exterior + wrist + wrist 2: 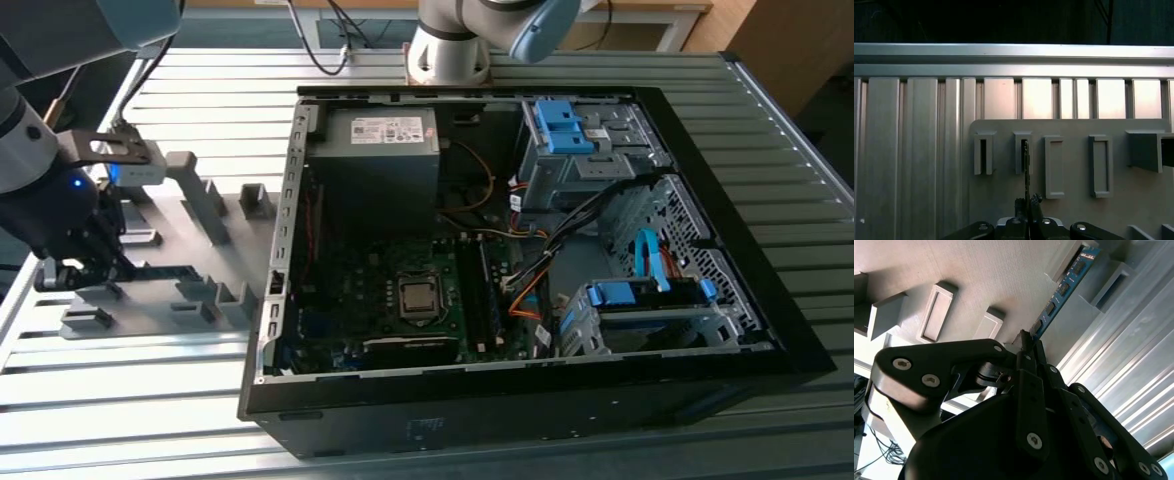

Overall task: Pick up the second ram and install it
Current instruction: 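Pick up the second ram and move it above second insertion slot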

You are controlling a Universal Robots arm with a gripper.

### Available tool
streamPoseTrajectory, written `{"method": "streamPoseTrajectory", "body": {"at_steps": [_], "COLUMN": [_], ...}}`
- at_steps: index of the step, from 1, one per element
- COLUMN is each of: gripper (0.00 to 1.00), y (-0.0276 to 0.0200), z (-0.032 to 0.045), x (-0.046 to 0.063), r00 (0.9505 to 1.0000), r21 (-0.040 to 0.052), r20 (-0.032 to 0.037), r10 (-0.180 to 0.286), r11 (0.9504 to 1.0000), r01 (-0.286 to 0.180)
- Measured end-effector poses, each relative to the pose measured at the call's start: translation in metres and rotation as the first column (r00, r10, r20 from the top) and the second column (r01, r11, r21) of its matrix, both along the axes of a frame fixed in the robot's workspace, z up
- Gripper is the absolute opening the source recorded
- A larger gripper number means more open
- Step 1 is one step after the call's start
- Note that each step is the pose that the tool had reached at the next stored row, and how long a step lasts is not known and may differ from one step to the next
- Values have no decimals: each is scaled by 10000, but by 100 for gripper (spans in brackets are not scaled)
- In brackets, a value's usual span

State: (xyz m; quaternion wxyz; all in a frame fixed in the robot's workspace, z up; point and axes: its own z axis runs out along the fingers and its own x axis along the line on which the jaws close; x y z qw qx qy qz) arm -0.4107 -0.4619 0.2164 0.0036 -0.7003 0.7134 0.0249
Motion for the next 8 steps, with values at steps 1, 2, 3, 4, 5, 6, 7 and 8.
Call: {"method": "streamPoseTrajectory", "body": {"at_steps": [1, 2, 3, 4, 5, 6, 7, 8], "gripper": [14, 14, 14, 14, 14, 14, 14, 14], "y": [0, 0, 0, 0, 0, 0, 0, 0], "z": [4, 9, 13, 18, 23, 27, 32, 38], "x": [0, 0, 0, 0, 0, 0, 0, 0], "r00": [10000, 10000, 10000, 10000, 10000, 10000, 10000, 10000], "r21": [0, -1, -2, -1, -1, 0, 0, -1], "r20": [0, -1, -2, 0, -1, 0, 0, 0], "r10": [-1, 0, -1, 0, 0, 0, -1, 0], "r11": [10000, 10000, 10000, 10000, 10000, 10000, 10000, 10000], "r01": [1, 0, 1, 0, 0, 0, 1, 0]}}
